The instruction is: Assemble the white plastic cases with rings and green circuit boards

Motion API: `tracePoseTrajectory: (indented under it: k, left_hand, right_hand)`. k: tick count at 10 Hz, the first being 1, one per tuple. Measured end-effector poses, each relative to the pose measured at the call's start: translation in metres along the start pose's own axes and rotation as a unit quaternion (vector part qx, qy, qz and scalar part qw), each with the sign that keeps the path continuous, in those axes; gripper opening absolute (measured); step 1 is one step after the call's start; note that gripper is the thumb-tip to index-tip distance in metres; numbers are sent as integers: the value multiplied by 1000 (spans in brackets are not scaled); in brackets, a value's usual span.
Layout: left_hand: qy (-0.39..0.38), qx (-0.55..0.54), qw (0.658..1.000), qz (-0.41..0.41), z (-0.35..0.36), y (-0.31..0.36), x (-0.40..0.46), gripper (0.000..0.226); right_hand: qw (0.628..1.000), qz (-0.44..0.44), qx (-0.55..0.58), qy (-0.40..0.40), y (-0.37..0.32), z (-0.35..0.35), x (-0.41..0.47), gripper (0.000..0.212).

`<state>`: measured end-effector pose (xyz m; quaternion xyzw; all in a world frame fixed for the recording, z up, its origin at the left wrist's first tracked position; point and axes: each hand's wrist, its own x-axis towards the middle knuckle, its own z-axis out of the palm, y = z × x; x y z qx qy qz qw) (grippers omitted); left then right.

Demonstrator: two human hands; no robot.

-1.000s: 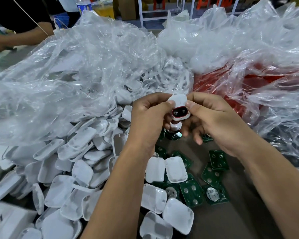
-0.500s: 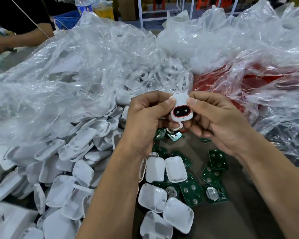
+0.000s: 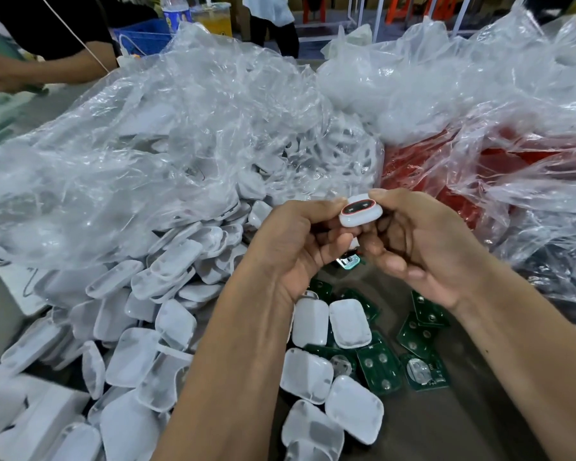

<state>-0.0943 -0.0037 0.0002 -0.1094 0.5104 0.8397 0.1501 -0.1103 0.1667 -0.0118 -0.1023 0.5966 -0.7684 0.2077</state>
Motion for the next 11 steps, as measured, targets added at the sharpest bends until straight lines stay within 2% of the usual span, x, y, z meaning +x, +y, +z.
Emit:
tracePoseTrajectory:
  k: [1,2,3,4,5,6,7,8,9,10,11]
  left_hand:
    - [0,4,1000,-1,-1,1,2,46]
    - [2,2,1000,22,1,2,2,29]
    - [18,30,995,92,4,2,-1,12]
    - [56,39,982,176,6,6,-4,14]
    - [135,18,953,271,3,11,-9,23]
    - [220,-42,931,289,-6,15,-10,39]
    - [247,-90,932,248,-10,15,-8,38]
    - [236,-84,939,237,-8,12,-5,36]
    - [234,-79,942,226,-6,11,-4,57]
    - [232,-66,944,224,-5,8,-2,58]
    - [221,-58,944,238,-9,5,4,41]
  right_hand:
    - [1000,-5,8,-6,-1,2,-1,38]
    - [1000,-18,6,-2,-2,5,-1,38]
    - [998,-38,-28,35,-2,10,1,37]
    - [995,-87,-19,48,-7,21,4,31]
    - [981,-167,-75,63,-24,45,9,36]
    - [937,-267,-218,59,-55,83,24,33]
    - [909,-275,-314,7,-82,122,56,30]
    - [899,-207,-382,-48,-91,166,91,29]
    - [908,-113,-392,-94,-82,181,112,24]
    - [911,-135,-376,-103,-77,172,106,25]
    - [942,-168,-291,13,-80,161,75,17]
